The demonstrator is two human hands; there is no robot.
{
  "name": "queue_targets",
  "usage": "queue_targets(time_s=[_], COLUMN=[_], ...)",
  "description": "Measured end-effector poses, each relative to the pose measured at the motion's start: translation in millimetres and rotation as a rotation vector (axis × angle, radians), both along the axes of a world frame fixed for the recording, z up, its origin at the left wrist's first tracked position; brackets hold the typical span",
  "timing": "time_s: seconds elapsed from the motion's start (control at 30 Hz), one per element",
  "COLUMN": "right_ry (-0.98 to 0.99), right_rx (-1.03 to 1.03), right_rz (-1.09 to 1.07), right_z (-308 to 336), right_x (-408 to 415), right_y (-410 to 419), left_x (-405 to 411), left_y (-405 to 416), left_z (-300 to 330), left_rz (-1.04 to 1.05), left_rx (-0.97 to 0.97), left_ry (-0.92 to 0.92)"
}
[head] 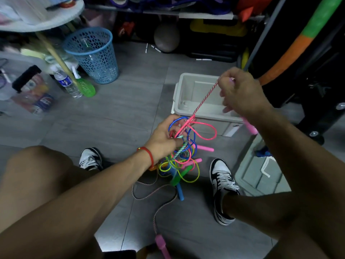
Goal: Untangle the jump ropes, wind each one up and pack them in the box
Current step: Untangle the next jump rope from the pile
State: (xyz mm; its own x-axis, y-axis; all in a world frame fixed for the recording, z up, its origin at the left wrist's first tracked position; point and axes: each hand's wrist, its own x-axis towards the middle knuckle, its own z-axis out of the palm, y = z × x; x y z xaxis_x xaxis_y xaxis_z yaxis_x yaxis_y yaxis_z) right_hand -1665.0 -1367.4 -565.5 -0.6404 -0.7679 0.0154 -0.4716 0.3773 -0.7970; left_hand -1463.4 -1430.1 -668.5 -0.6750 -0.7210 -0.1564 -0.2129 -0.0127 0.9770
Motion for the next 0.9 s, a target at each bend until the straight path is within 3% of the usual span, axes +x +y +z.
queue_targets(time_s=[0.1, 0.3, 0.37, 0.5, 0.67, 0.9], right_ry=[0.397, 0.568, 0.484, 0.103, -0.311, -0.287], right_rx=[0.209, 0.699, 0.626, 0.306, 0.238, 0.198], right_rz=[0.04, 0.226, 0.36, 0.624, 0.608, 0.559], right_z=[-3, -13, -20, -40, -40, -36], right_x=[-18, -32, -25, -2, 22, 19], right_y=[9, 17, 14, 2, -4, -2], left_x=[0, -2, -4, -8, -9, -1], left_y=[-6, -13, -13, -13, -14, -21], left_z=[6, 15, 17, 22, 27, 39], left_rz=[0.024, 0.013, 0.034, 0.061, 0.097, 0.031], left_rx=[0.043, 0.04, 0.041, 0.046, 0.029, 0.073], left_ry=[0.07, 0.102, 0.089, 0.063, 0.04, 0.016])
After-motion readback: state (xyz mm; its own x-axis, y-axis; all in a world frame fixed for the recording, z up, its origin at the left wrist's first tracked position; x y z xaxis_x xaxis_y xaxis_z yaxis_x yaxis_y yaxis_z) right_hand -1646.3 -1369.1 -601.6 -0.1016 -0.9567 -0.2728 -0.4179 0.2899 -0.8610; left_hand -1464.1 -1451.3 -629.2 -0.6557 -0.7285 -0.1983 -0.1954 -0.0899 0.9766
